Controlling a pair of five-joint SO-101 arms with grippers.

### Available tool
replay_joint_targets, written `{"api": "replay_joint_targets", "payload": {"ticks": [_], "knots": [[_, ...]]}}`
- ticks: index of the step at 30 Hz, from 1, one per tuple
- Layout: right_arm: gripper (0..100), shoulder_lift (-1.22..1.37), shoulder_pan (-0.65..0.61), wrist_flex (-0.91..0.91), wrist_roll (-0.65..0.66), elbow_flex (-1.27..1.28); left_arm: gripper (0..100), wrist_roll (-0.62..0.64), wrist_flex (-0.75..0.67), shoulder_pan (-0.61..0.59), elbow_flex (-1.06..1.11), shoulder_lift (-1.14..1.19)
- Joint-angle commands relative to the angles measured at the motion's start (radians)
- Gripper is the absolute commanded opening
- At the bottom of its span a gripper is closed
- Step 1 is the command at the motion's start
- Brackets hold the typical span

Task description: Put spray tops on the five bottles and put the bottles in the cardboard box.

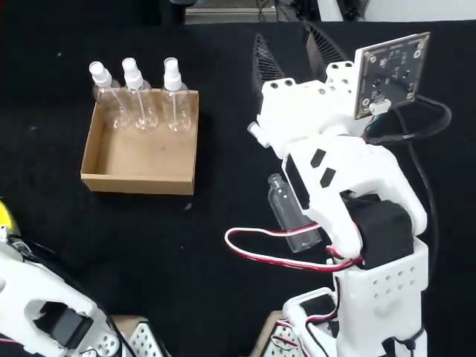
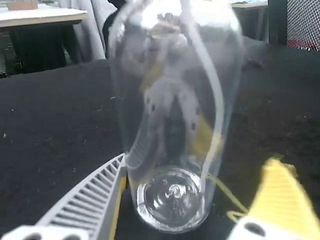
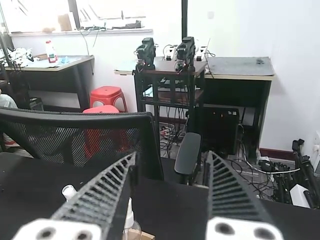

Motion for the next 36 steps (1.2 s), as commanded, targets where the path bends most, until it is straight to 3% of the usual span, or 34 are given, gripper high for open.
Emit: {"api": "replay_joint_targets", "payload": {"ticks": [1,17,36], "knots": [[18.4,0.007,0.023,-0.029,0.008,-0.004,43,0.005,-0.026,-0.01,-0.027,0.002],[18.4,0.007,0.021,-0.029,0.008,-0.004,43,0.012,-0.032,-0.058,-0.041,-0.025],[18.4,0.007,0.02,-0.029,0.005,-0.004,43,0.012,-0.026,-0.025,0.254,-0.442]]}}
